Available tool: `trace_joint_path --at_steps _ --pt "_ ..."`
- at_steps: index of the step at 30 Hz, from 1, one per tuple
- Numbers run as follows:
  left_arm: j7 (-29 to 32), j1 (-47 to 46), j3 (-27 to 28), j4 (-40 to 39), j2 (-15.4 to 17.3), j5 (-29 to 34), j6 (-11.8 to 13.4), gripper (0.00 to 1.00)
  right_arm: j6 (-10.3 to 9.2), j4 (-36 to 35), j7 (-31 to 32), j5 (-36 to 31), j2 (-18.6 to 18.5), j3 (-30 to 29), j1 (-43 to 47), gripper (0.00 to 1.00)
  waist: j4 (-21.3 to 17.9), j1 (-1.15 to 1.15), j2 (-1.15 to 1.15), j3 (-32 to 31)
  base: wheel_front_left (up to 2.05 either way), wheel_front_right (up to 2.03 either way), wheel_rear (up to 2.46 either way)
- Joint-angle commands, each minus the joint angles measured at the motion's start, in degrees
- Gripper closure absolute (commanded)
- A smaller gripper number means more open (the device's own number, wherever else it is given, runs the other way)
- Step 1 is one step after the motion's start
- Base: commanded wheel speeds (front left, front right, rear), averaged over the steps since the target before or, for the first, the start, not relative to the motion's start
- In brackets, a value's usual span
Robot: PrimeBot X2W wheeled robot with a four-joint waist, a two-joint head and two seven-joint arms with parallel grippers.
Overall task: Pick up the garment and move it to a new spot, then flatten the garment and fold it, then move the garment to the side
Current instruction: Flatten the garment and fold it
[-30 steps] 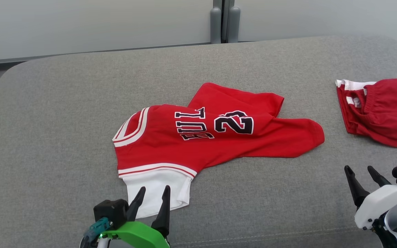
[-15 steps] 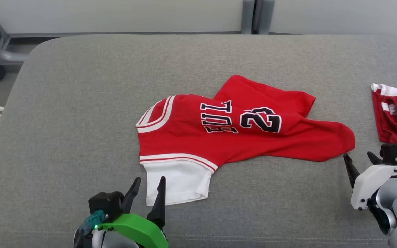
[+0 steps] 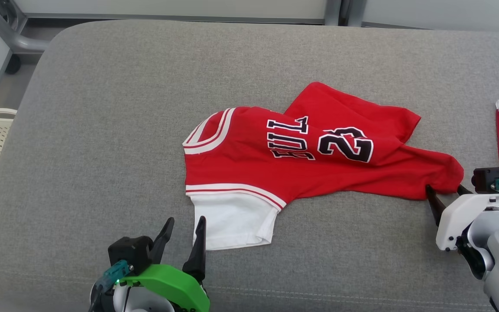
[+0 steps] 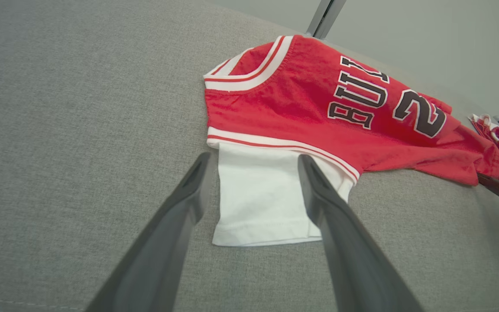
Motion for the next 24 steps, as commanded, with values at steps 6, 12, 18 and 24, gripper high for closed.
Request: trace_joint_path --at_steps 6,12,18,24 --pt "-0.4 -0.7 0.3 0.1 0.2 0.2 0.6 0.0 -0.02 -1.8 0.1 6.9 -2.2 5.2 -0.9 1.0 -1.1 0.0 0.0 0.0 0.0 0.0 0.0" --pt "-0.6 0.1 0.4 0.3 0.1 -0.1 0.5 0.0 -0.02 -7.7 2.7 15.0 -5.2 7.8 0.5 1.0 -2.9 0.0 0.0 -0.5 0.0 0.0 0.0" --pt "-0.9 0.6 0.5 0.5 -0.2 -0.4 0.5 0.0 -0.02 -12.0 9.4 20.9 -6.4 5.2 3.2 1.0 -4.7 0.0 0.0 -1.1 0.0 0.0 0.0" --pt "-1.0 0.8 0.4 0.8 -0.8 -0.5 0.3 0.0 -0.02 -16.1 19.1 24.0 -6.7 -1.4 7.5 1.0 -5.3 0.0 0.0 -1.6 0.0 0.0 0.0"
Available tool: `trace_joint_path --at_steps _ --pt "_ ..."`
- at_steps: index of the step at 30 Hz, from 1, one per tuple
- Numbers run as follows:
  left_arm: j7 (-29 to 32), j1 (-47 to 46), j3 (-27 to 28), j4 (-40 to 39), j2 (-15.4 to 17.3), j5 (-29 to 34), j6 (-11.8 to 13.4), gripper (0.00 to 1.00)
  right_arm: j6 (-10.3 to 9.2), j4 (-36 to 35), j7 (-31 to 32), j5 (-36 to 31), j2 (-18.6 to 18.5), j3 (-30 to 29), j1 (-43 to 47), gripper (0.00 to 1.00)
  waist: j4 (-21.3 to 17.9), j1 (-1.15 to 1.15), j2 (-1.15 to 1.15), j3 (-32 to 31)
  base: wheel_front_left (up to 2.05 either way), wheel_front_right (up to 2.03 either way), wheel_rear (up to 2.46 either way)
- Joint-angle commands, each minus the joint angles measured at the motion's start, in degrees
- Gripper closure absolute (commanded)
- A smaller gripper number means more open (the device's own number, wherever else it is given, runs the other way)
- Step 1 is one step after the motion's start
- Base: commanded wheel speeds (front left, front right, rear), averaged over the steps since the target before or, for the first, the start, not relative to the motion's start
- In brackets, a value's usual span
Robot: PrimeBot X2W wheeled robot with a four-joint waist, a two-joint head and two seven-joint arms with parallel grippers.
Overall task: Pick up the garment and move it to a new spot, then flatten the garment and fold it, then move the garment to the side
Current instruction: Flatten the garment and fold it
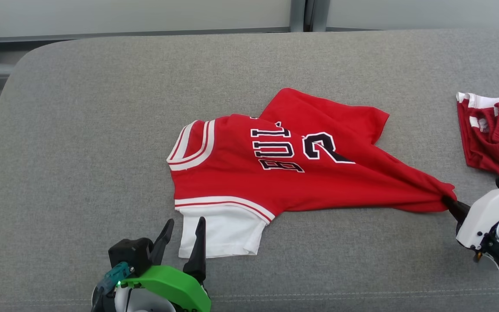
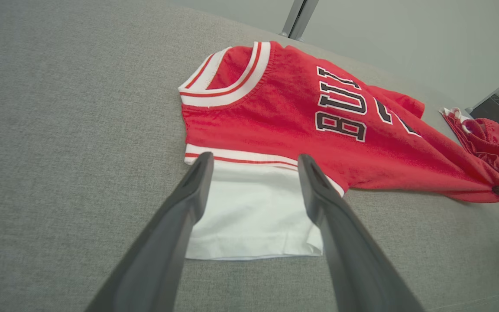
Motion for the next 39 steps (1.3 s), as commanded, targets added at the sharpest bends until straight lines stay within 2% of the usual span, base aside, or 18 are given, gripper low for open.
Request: trace_joint_path --at_steps 1,4,5,6,7,8,13,18,22,25,30,39 --pt "-0.4 0.4 0.1 0.2 -0.2 -0.3 -0.1 0.0 -0.02 -0.8 2.1 0.8 0.3 -2.1 1.7 1.0 -0.1 0.0 0.0 -0.2 0.0 0.0 0.0" --pt "-0.5 0.6 0.2 0.6 -0.5 -0.5 -0.5 0.0 -0.02 -2.2 6.2 1.6 1.9 -7.4 3.5 1.0 -0.2 0.0 0.0 -0.4 0.0 0.0 0.0" --pt "-0.6 0.6 0.3 0.7 -0.6 -0.5 -0.5 0.0 -0.02 -1.9 7.6 1.2 2.5 -9.2 3.9 0.68 -0.2 0.0 0.0 -0.4 0.0 0.0 0.0" --pt "-0.6 0.6 0.3 0.7 -0.6 -0.5 -0.5 0.0 -0.02 -1.9 7.6 1.2 2.5 -9.2 3.9 0.68 -0.2 0.0 0.0 -0.4 0.0 0.0 0.0" --pt "-0.6 0.6 0.3 0.9 -0.7 -0.5 -0.7 0.0 -0.02 -1.6 8.9 0.5 3.3 -10.6 4.1 0.06 -0.2 0.0 0.0 -0.4 0.0 0.0 0.0" --pt "-0.7 0.5 0.3 1.1 -0.9 -0.5 -0.8 0.0 -0.02 -1.4 10.1 -0.3 4.0 -11.9 4.2 0.0 -0.2 0.0 0.0 -0.4 0.0 0.0 0.0" --pt "-0.8 0.0 0.3 1.5 -1.3 -0.5 -1.3 0.0 -0.01 -3.4 11.7 -7.8 4.5 -17.0 5.0 0.0 0.4 0.0 0.0 -0.4 0.0 0.0 0.0" --pt "-1.0 0.7 0.5 1.9 -1.2 -0.7 -1.5 0.0 -0.01 -12.0 11.4 -10.5 5.8 -20.0 6.8 0.0 0.6 0.0 0.0 -0.8 0.0 0.0 0.0" --pt "-1.0 0.7 0.4 1.9 -1.3 -0.5 -1.5 0.0 -0.01 -19.1 12.9 -12.3 6.7 -18.7 6.9 0.0 0.5 0.0 0.0 -1.1 0.0 0.0 0.0" --pt "-0.7 0.1 0.0 1.8 -1.4 -0.1 -1.7 0.0 -0.01 -21.5 14.8 -14.3 6.6 -15.8 5.0 0.0 0.9 0.0 0.0 -0.8 0.0 0.0 0.0" --pt "-0.2 -1.1 -0.7 1.8 -1.8 0.4 -1.8 0.0 -0.01 -18.0 16.8 -17.9 6.2 -10.5 -0.2 0.0 3.5 0.0 0.0 0.3 0.0 0.0 0.0" --pt "-0.1 -2.1 -1.0 2.3 -2.4 0.8 -2.4 0.0 -0.01 -4.8 17.6 -22.0 4.9 -3.2 -9.0 0.0 9.2 0.0 0.0 2.5 0.0 0.0 0.0"
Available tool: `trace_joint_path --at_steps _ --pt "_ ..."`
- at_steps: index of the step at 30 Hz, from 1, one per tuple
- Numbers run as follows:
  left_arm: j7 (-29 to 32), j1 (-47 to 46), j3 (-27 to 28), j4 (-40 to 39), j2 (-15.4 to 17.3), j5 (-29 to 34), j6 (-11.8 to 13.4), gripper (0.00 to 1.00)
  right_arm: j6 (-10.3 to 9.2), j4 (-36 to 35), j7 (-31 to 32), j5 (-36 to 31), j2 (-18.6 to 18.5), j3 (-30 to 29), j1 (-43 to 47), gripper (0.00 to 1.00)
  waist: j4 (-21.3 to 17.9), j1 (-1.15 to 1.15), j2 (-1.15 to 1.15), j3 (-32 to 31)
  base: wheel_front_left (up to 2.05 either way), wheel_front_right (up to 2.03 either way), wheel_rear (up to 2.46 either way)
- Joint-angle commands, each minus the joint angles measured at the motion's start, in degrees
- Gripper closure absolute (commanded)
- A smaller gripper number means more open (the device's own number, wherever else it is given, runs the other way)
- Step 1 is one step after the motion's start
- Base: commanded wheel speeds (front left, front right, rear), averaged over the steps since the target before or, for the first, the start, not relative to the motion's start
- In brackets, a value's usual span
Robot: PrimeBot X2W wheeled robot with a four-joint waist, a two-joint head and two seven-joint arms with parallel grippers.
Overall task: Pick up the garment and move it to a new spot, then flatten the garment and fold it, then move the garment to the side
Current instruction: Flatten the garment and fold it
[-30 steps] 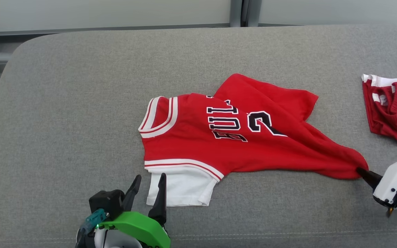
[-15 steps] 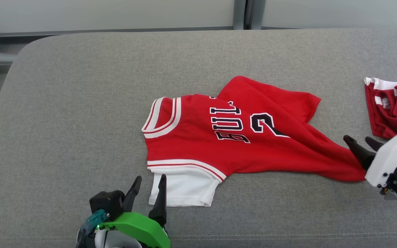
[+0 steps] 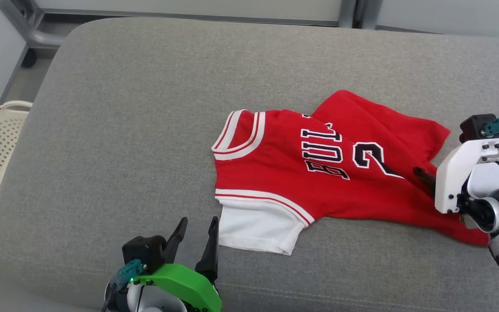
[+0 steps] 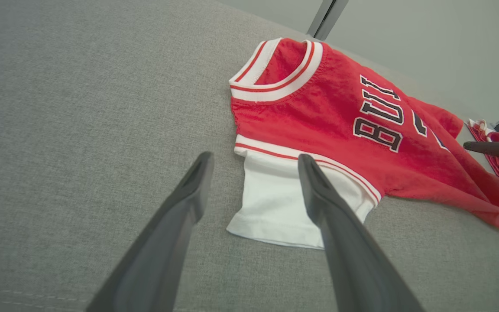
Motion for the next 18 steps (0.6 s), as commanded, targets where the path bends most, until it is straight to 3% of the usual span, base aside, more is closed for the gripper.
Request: trace_joint_path --at_steps 1,2,3,5,6,7,18 --pt "-0.2 -1.0 0.2 0.2 -0.2 0.3 -0.4 0.0 0.0 2.5 -0.1 -0.3 -0.3 0.8 -1.7 0.0 2.7 0.0 0.0 1.4 0.0 0.0 0.0" --pt "-0.3 -1.1 0.2 0.2 -0.2 0.3 -0.4 0.0 0.0 3.6 -0.1 -0.6 -0.5 1.3 -2.3 0.0 3.0 0.0 0.0 1.5 0.0 0.0 0.0" --pt "-0.3 -1.1 0.2 0.3 -0.3 0.3 -0.4 0.0 0.0 4.6 -0.4 -0.6 -0.7 1.7 -3.0 0.5 3.4 0.0 0.0 1.7 0.0 0.0 0.0" --pt "-0.4 -1.2 0.2 0.5 -0.4 0.4 -0.4 0.0 0.0 6.4 -0.9 -0.4 -0.7 2.3 -4.2 0.74 3.8 0.0 0.0 1.9 0.0 0.0 0.0" --pt "-0.4 -1.2 0.2 0.5 -0.4 0.5 -0.5 0.0 0.0 7.1 -1.3 -0.1 -0.8 2.6 -4.9 0.91 3.9 0.0 0.0 2.0 0.0 0.0 0.0" --pt "-0.4 -1.2 0.3 0.6 -0.4 0.5 -0.6 0.0 0.0 7.8 -1.6 0.2 -0.8 2.7 -5.5 1.0 4.0 0.0 0.0 2.1 0.0 0.0 0.0" --pt "-0.8 -1.5 0.4 1.1 -1.1 0.6 -0.9 0.0 0.0 12.6 -6.7 0.0 -0.7 2.9 -12.3 1.0 4.5 0.0 0.0 3.4 0.0 0.0 0.0"
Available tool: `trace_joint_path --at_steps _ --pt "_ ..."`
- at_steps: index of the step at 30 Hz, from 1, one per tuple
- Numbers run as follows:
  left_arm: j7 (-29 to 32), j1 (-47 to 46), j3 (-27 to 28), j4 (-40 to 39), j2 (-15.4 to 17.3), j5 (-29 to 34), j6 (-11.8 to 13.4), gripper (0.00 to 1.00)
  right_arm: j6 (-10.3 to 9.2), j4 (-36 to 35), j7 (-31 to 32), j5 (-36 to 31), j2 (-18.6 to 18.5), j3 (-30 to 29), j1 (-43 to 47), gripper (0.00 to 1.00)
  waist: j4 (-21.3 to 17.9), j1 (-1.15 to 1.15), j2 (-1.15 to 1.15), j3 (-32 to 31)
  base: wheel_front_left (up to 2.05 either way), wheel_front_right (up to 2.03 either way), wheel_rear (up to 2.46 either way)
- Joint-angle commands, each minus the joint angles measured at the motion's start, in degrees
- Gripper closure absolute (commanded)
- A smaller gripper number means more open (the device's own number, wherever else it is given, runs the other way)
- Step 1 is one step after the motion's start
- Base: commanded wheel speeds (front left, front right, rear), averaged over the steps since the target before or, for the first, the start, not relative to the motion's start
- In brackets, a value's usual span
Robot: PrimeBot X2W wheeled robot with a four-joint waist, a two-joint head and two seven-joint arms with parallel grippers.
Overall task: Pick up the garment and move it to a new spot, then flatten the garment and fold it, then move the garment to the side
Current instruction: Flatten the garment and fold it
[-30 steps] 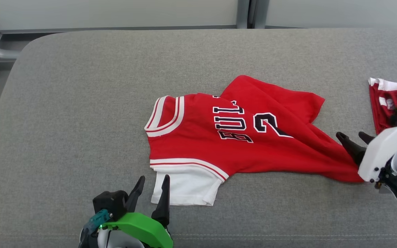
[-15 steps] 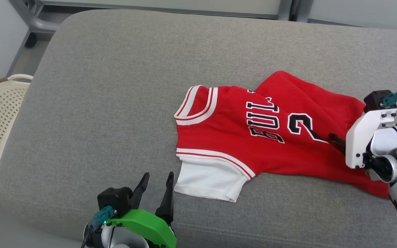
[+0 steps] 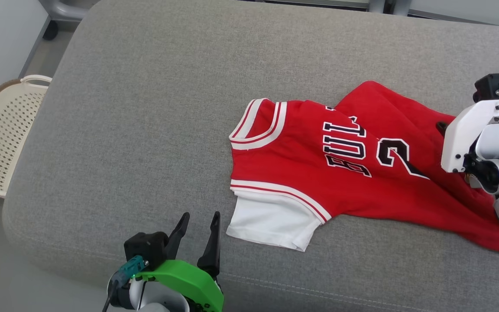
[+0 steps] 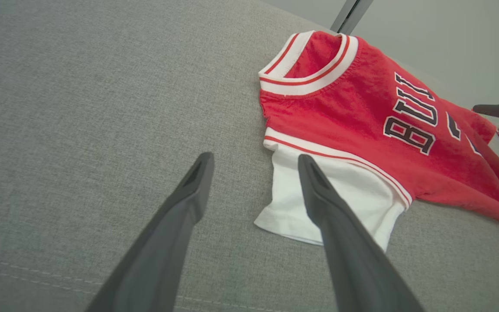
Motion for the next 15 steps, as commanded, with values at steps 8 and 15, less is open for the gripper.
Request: trace_joint_path --at_steps 8,15 --pt "-0.5 -0.9 0.6 0.8 -0.3 0.0 -0.3 0.0 0.0 2.7 -3.4 0.6 -0.6 2.4 -3.4 0.89 0.0 0.0 0.0 0.5 0.0 0.0 0.0" --pt "-0.6 -0.1 0.9 0.7 0.0 -0.1 0.1 0.0 0.0 -0.9 -5.7 3.3 -2.4 5.5 -0.3 0.0 -1.2 0.0 0.0 -0.4 0.0 0.0 0.0"
